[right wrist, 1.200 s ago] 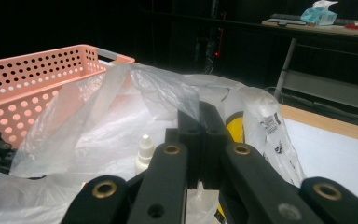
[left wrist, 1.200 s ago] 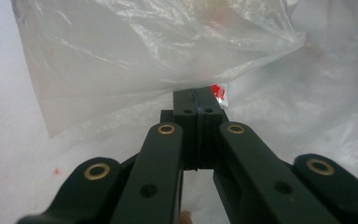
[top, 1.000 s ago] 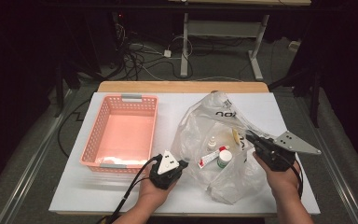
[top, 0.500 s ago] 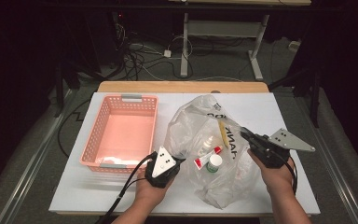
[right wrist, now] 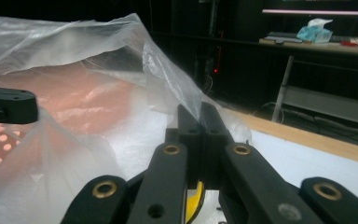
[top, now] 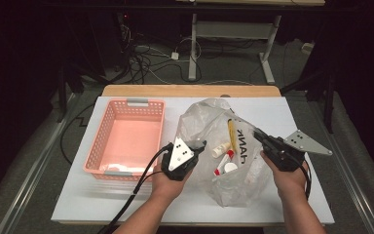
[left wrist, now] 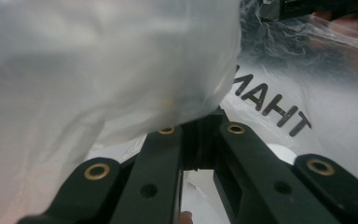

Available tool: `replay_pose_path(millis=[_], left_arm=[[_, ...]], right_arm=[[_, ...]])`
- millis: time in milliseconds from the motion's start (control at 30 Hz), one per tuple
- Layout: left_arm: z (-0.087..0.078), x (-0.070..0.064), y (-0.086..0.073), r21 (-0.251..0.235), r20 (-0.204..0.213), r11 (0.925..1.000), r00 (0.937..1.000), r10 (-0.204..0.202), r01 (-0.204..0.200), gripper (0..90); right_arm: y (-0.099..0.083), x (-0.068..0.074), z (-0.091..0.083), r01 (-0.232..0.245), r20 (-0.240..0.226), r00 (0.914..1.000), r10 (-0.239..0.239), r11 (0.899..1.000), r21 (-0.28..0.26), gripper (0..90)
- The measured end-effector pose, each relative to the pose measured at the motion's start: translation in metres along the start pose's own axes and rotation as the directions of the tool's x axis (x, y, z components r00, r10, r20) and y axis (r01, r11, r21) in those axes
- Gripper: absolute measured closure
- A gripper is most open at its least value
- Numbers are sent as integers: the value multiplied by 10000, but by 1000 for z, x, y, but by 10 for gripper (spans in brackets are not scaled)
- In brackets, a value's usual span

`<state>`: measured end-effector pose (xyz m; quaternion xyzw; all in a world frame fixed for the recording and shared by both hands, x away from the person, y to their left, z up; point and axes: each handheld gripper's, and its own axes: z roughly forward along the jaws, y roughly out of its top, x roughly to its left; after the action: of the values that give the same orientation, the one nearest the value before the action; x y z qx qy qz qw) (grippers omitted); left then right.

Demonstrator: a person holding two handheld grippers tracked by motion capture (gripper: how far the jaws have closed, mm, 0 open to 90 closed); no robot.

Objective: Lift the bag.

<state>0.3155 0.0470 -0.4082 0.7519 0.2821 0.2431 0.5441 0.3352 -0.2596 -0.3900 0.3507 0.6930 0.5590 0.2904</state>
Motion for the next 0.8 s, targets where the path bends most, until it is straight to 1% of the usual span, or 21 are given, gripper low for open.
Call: replay_pose_path(millis=[33, 67, 133, 200, 233, 267, 333, 433, 467, 533, 600, 633, 700, 800], left_arm=[[2, 0, 2, -63, -17, 10000, 10000, 15, -15, 881], [3, 1, 5, -172, -38, 9999, 10000, 9, -10, 881], [5, 2, 10, -342, -81, 9994, 10000, 21, -23, 881], [7, 3, 16, -567, -195, 9983, 9998, 91, -102, 881], [8, 3, 20, -669, -274, 9977, 9995, 126, -144, 881], [9, 4, 23, -733, -338, 9970, 9992, 231, -255, 881], [10, 5, 32, -854, -385, 9957, 9988, 316, -348, 881], [11, 8, 47, -1124, -441, 9929, 9984, 346, -394, 881], [10, 9, 53, -1259, -444, 9913, 9985, 332, -385, 881], [9, 11, 64, -1445, -511, 9883, 9978, 418, -488, 881], [7, 13, 74, -1612, -568, 9854, 9973, 470, -556, 881], [7, 14, 79, -1723, -592, 9834, 9971, 470, -566, 881], [6, 16, 88, -1875, -678, 9804, 9966, 476, -596, 882], [6, 20, 101, -2037, -751, 9769, 9959, 501, -645, 882]], right_arm=[[1, 1, 0, -20, 9, 10000, 21, 10000, -68, 900], [2, 0, -1, 115, 9, 9999, -115, 9998, -163, 900], [4, 1, -1, 34, 14, 10000, -33, 9996, -286, 900], [7, 1, 0, 92, -126, 9999, -97, 9992, -389, 900], [9, 0, 0, 150, -124, 9998, -155, 9989, -443, 900], [10, 0, 0, 66, -110, 9999, -72, 9987, -499, 900], [16, -1, -1, 140, -61, 9999, -145, 9977, -660, 900], [28, -1, -5, 199, 35, 9998, -197, 9942, -1061, 900], [33, -1, -6, 146, 84, 9999, -137, 9926, -1207, 900], [43, -2, -8, 131, 135, 9998, -113, 9897, -1425, 900], [54, -3, -9, 231, 279, 9994, -188, 9864, -1629, 900], [59, -2, -9, 135, 333, 9994, -77, 9841, -1770, 900], [69, -2, -9, 302, 475, 9986, -209, 9787, -2032, 900], [83, -1, -8, 308, 603, 9980, -169, 9709, -2376, 900]])
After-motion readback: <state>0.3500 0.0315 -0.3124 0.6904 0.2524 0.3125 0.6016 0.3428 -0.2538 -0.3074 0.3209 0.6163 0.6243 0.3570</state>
